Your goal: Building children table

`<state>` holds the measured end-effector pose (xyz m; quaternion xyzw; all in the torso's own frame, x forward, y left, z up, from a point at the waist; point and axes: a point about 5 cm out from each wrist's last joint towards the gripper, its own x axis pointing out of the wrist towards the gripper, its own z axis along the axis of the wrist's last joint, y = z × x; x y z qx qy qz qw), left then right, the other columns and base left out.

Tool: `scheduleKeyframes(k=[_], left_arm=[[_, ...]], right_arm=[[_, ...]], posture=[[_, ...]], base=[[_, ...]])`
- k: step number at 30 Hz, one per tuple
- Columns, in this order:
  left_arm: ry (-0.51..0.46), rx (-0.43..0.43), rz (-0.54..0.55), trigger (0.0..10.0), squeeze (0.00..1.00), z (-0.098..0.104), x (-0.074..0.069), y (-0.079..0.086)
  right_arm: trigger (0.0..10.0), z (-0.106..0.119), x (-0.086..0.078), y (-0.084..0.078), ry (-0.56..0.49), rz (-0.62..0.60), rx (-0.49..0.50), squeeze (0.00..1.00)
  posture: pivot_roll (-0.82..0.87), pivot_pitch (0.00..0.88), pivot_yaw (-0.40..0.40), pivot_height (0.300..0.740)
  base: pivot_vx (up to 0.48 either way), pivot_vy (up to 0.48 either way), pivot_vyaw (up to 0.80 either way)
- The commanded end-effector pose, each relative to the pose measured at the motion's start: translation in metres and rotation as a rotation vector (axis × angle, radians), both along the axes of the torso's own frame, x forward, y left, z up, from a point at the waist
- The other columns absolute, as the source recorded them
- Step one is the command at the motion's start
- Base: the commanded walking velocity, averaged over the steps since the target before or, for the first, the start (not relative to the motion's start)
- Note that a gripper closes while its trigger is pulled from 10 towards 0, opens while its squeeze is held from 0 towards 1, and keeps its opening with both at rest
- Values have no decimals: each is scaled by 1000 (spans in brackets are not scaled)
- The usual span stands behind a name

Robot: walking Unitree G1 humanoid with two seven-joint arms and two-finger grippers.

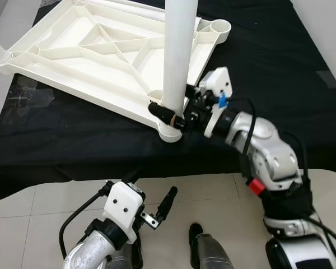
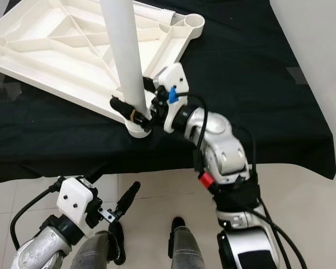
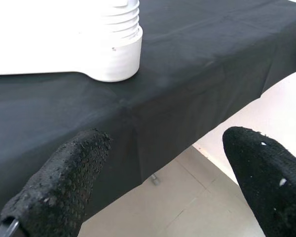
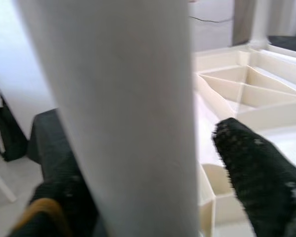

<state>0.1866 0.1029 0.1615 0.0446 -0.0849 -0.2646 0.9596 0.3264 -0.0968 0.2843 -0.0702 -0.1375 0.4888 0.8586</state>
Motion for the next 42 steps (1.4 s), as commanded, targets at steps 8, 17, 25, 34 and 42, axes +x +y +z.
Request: scheduleKeyframes(k=[8,17,25,34,42], left_arm=[[28,0,-2,10000,0,-6,-4,0],[26,1,2,10000,0,-6,-4,1],[14,5,15,10000,0,-6,-2,2],[3,11,31,10000,0,-8,3,4],[-2,11,30,10000,0,-9,5,2]], right_arm=[[0,-1,0,-2,0,58,-10,0],[0,-53,-10,3,168,-256,-65,0],[0,-105,-32,12,347,-696,-96,0],[10000,-84,-21,17,306,-645,4,937],[10000,-57,-18,21,195,-423,105,1000]], posture=[[15,378,-1,740],[12,379,-7,740],[21,367,-2,740],[18,338,-14,740],[18,323,-18,740]], base=[[0,0,0],[0,0,0],[0,0,0],[0,0,0],[0,0,0]])
